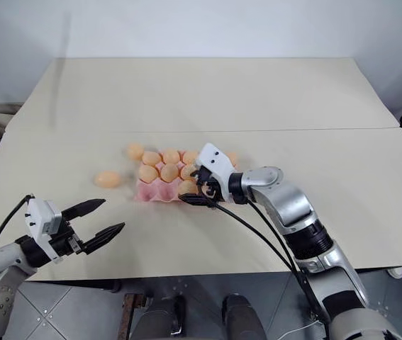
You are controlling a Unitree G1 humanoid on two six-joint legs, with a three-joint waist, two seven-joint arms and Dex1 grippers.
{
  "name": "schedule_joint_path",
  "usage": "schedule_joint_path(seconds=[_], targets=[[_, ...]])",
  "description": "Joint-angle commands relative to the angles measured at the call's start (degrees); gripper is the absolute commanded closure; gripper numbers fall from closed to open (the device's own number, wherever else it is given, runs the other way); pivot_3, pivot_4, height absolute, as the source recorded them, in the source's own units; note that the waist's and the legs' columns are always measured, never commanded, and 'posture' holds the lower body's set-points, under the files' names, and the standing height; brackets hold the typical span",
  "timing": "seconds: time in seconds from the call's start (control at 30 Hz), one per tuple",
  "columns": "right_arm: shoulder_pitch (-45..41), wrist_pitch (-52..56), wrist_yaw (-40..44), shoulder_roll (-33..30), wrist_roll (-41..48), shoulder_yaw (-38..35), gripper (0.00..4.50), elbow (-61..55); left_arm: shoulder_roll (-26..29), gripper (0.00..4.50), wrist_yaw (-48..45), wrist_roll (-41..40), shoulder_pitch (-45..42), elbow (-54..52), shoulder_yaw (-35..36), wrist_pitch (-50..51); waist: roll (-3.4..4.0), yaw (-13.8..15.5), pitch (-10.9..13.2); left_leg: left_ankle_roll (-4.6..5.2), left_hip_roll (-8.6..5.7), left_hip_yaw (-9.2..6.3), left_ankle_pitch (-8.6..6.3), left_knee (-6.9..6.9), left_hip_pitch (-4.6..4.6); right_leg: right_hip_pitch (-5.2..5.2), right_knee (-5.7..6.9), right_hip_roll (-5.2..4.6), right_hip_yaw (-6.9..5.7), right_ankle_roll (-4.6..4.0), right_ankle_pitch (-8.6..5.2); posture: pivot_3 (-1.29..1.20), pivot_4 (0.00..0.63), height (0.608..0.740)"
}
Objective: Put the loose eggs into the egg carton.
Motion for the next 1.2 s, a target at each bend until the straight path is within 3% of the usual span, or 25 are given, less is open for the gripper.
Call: schedule_joint_path(seconds=[0.03, 0.2, 0.37, 0.5, 0.63, 0.8, 1.0, 1.2], targets=[[4.65, -4.71, 3.45, -2.94, 4.12, -6.71, 0.02, -7.64, -0.03, 0.00, 0.03, -1.38, 0.00, -0.84, 0.80, -0.33, 0.00, 0.21, 0.00, 0.00, 0.00, 0.00, 0.00, 0.01, 0.00, 0.02, -0.01, 0.00, 0.00, 0.00, 0.00, 0.00, 0.150, 0.740], [20.00, -19.42, 9.19, -7.15, 7.94, -18.96, 0.02, -11.20, -0.29, 0.00, 1.05, -0.78, -0.67, 1.08, 2.01, -0.98, -0.04, 0.95, -0.02, 0.05, -0.01, -0.03, -0.03, 0.01, 0.00, 0.16, -0.20, 0.00, -0.06, 0.02, 0.01, 0.00, 0.150, 0.740], [28.64, -26.47, 13.11, -9.36, 11.26, -26.88, 0.02, -8.75, -0.56, 0.00, 2.75, -0.89, -1.18, 3.77, 4.33, -1.29, -0.04, 0.57, -0.02, 0.03, 0.01, 0.03, -0.01, 0.04, 0.17, 0.24, -0.06, 0.06, 0.05, 0.03, 0.01, 0.00, 0.150, 0.740], [30.98, -30.05, 14.03, -9.70, 11.41, -28.88, 0.02, -6.91, -2.79, 0.00, 6.82, -2.86, -1.30, 4.36, 7.24, 0.29, -0.04, -0.06, 0.00, -0.02, 0.08, 0.06, -0.02, -0.05, 1.11, 1.15, -0.11, 0.10, 0.09, -0.02, -0.02, 0.00, 0.150, 0.740], [31.83, -31.06, 12.90, -9.54, 11.18, -28.30, 0.02, -8.13, -5.00, 0.00, 11.61, -5.05, -1.55, 3.00, 9.14, 3.27, -0.04, 0.17, 0.00, -0.18, 0.08, 0.05, -0.11, -0.02, 1.18, 1.23, -0.11, 0.07, 0.12, -0.04, -0.01, 0.00, 0.150, 0.740], [32.84, -31.21, 13.28, -11.03, 10.94, -27.97, 0.02, -8.98, -2.76, 0.00, 16.62, -5.40, -5.79, 2.88, 7.78, 10.49, -0.04, 0.60, 0.00, -0.05, 0.08, 0.02, -0.03, -0.05, 1.06, 1.13, -0.20, 0.06, 0.06, -0.03, -0.01, 0.00, 0.150, 0.740], [33.36, -28.86, 13.70, -13.63, 12.32, -27.67, 0.02, -10.28, 7.73, 0.00, 24.10, 2.49, -21.98, 8.24, -2.33, 26.57, -0.05, 1.72, 0.00, -0.04, 0.05, -0.01, -0.02, 0.00, 0.97, 1.10, -0.20, 0.06, 0.03, -0.01, 0.00, 0.00, 0.150, 0.740], [34.34, -26.87, 11.99, -14.06, 13.22, -27.28, 0.02, -12.95, 13.74, 0.00, 17.33, 8.00, -36.90, 18.98, -15.58, 31.15, -0.04, 1.43, 0.00, -0.08, 0.04, 0.04, -0.05, -0.14, 0.87, 0.95, -0.28, 0.08, 0.07, 0.01, 0.01, 0.00, 0.150, 0.740]])
